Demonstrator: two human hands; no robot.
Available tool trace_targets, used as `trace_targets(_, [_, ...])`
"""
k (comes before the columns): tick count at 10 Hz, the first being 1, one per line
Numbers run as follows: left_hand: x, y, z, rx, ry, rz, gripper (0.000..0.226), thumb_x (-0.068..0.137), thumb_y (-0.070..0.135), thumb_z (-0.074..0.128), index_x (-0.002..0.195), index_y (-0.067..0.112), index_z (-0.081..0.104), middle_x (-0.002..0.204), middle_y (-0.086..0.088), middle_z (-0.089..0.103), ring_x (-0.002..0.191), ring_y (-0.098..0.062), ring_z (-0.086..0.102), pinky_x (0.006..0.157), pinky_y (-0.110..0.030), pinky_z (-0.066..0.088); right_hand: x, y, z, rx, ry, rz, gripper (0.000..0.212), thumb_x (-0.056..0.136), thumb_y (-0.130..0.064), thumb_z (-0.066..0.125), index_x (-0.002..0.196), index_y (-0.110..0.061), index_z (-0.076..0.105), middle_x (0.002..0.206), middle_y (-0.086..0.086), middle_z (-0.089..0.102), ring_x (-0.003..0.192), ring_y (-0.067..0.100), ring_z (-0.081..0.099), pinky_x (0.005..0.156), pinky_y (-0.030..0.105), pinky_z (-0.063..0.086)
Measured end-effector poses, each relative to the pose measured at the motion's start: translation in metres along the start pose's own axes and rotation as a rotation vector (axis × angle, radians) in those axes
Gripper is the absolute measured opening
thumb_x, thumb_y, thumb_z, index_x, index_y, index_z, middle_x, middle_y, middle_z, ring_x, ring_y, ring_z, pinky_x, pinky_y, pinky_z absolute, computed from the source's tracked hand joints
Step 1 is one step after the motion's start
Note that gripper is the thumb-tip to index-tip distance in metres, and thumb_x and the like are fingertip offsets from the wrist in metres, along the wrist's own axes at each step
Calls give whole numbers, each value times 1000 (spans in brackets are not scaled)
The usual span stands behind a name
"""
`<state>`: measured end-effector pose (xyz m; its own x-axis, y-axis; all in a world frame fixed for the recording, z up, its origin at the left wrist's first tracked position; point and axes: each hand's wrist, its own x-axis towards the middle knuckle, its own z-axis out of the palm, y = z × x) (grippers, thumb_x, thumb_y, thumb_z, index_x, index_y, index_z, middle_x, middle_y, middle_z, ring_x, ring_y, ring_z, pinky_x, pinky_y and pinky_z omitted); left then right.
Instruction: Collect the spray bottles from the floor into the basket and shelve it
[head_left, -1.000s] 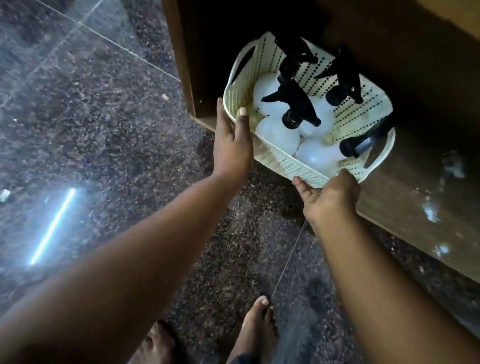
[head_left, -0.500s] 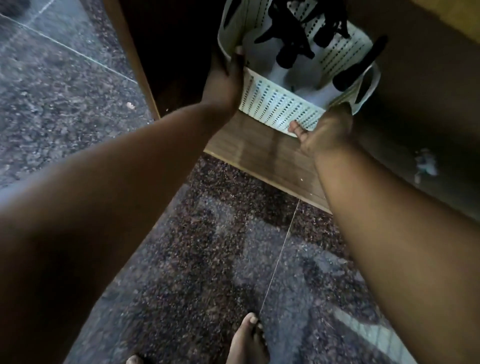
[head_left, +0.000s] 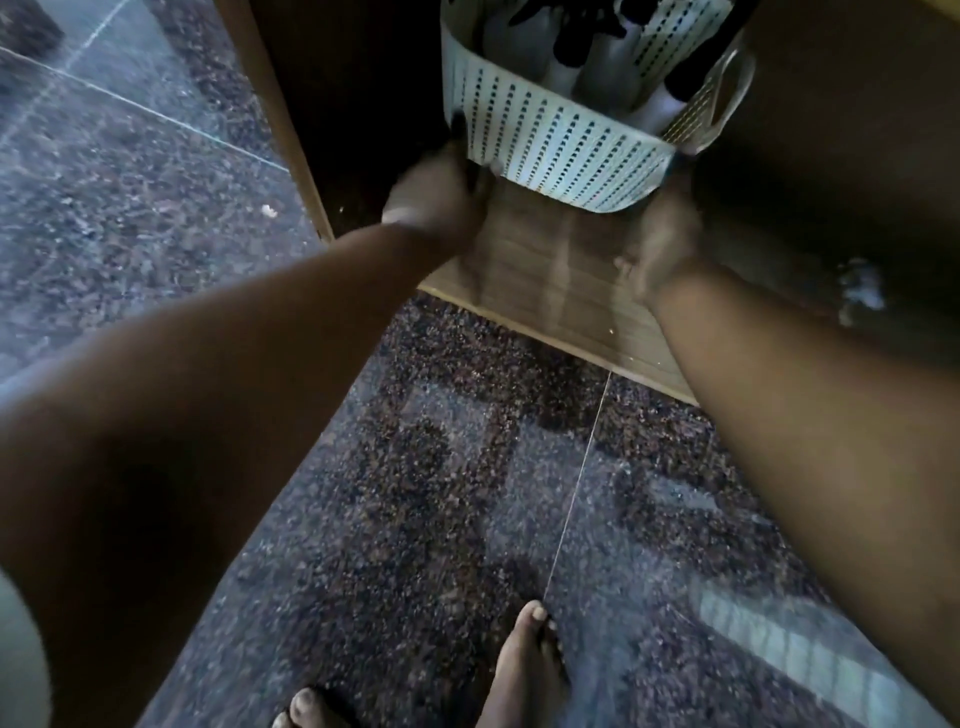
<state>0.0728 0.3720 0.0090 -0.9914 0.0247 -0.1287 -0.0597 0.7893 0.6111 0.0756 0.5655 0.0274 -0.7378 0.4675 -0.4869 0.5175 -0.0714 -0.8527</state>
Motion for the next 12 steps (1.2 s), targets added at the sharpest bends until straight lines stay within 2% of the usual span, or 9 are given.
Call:
trace_targets(1, [-25, -24, 13, 345, -73, 207, 74, 94, 51, 38, 153, 17, 9, 162, -11, 14, 148, -33, 12, 122, -46, 9, -6, 35, 1, -331, 78, -261, 59, 93, -56, 43, 141, -20, 47, 143, 2, 51, 128, 19, 49, 80, 12, 33])
trace_targets(2, [-33, -42, 18, 528, -93, 326, 79, 92, 56, 35, 153, 18, 4, 163, -11, 5, 150, -33, 1, 122, -47, 2, 1, 53, 7, -526, 71, -386, 77, 78, -65, 50, 144, -26, 39, 148, 5, 46, 136, 24, 44, 105, 36, 43])
trace_targets(3, [-31, -55, 25, 606, -91, 334, 79, 92, 57, 32, 153, 17, 0, 163, -11, 1, 150, -30, -2, 122, -45, 0, 8, 62, 19, -630, 71, -412, 83, 81, -61, 51, 151, -25, 24, 154, 5, 37, 140, 26, 39, 111, 43, 39])
trace_targets(5, [-3, -42, 8, 681, -30, 413, 80, 93, 56, 30, 152, 14, -3, 163, -12, -2, 150, -30, -4, 120, -43, -7, 19, 43, 13, -462, 187, -482, 71, 79, -55, 61, 131, -10, 44, 130, 10, 59, 120, 28, 56, 98, 34, 47])
trace_targets(7, [15, -29, -7, 565, -16, 397, 80, 93, 51, 37, 153, 13, -1, 163, -14, 2, 150, -34, -1, 123, -46, -1, 22, 23, 8, -530, 253, -480, 69, 87, -43, 63, 136, -3, 35, 138, 13, 52, 123, 26, 54, 89, 25, 40])
trace_targets(8, [1, -46, 16, 581, -26, 364, 80, 93, 52, 36, 152, 10, 4, 162, -15, 7, 150, -34, 0, 122, -45, -2, 21, 44, 14, -410, 265, -529, 50, 86, -37, 66, 117, -5, 43, 119, 11, 60, 104, 21, 60, 70, 15, 35])
trace_targets(9, [-13, -60, 39, 580, -35, 359, 80, 93, 54, 32, 152, 10, 2, 162, -15, 3, 150, -32, -2, 122, -45, -2, 17, 59, 16, -357, 246, -575, 55, 87, -30, 66, 124, 3, 42, 108, 1, 55, 94, 11, 55, 62, -5, 32])
trace_targets(10, [-21, -69, 51, 558, -22, 363, 81, 92, 58, 28, 152, 10, 2, 162, -16, 2, 150, -32, -1, 122, -46, -1, 19, 64, 17, -321, 229, -585, 58, 88, -31, 66, 128, 2, 40, 104, -6, 53, 79, -2, 53, 61, -9, 31])
trace_targets(12, [-41, -63, 48, 527, -60, 328, 83, 92, 61, 27, 152, 11, 0, 162, -16, 0, 150, -32, -4, 122, -46, -3, 6, 64, 6, -359, 247, -513, 69, 85, -46, 64, 135, -7, 37, 127, 0, 57, 105, 9, 57, 84, 5, 46])
